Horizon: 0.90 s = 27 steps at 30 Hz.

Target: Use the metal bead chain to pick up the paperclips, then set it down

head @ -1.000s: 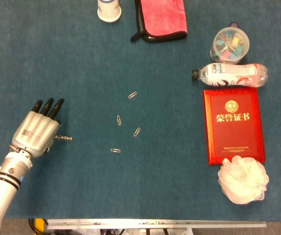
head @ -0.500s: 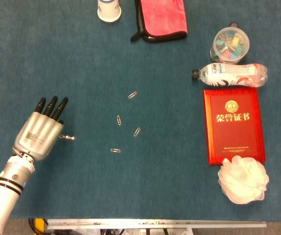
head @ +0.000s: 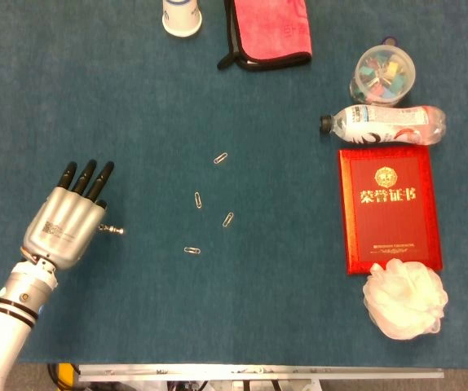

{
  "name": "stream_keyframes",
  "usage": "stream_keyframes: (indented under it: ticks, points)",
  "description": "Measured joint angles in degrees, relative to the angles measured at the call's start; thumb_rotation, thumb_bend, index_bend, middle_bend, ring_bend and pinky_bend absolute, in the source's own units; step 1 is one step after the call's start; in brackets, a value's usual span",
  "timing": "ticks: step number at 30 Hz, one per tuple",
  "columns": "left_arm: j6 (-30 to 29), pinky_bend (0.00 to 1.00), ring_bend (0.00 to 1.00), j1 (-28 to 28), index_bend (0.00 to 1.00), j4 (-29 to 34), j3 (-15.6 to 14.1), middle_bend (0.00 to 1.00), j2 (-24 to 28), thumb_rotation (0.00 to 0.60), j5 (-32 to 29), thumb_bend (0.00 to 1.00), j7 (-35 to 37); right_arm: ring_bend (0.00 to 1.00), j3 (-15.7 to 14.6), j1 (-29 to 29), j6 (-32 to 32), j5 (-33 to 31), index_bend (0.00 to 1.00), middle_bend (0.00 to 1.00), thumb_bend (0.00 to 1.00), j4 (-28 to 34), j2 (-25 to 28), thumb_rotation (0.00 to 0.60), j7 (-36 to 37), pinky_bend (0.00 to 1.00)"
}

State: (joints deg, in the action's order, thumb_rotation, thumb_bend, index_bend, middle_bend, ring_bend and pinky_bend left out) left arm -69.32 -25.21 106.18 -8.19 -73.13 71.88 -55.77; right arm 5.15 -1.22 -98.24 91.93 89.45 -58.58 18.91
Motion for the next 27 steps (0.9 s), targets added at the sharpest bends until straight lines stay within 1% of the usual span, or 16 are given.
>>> stream_keyframes:
  ticks: [15, 27]
  points:
    - [-1.5, 0.11, 0.0, 1.0, 0.58, -0.1, -0.6, 0.0, -1.2, 0.6, 4.8, 0.41, -2.4, 0.32, 0.1, -0.4, -0.7, -0.1, 0.37, 0.36, 0.35, -0.1, 0.1, 0.6, 0.6, 0.45]
    - [-2.6, 0.11, 0.0, 2.1, 0.58, 1.6, -1.6, 0.01, -3.4, 0.6, 9.8, 0.41, -9.6, 0.32, 0.9, -1.5, -3.0, -1.0, 0.37, 0.36, 0.35, -0.4, 0.5, 0.6, 2.5, 0.45]
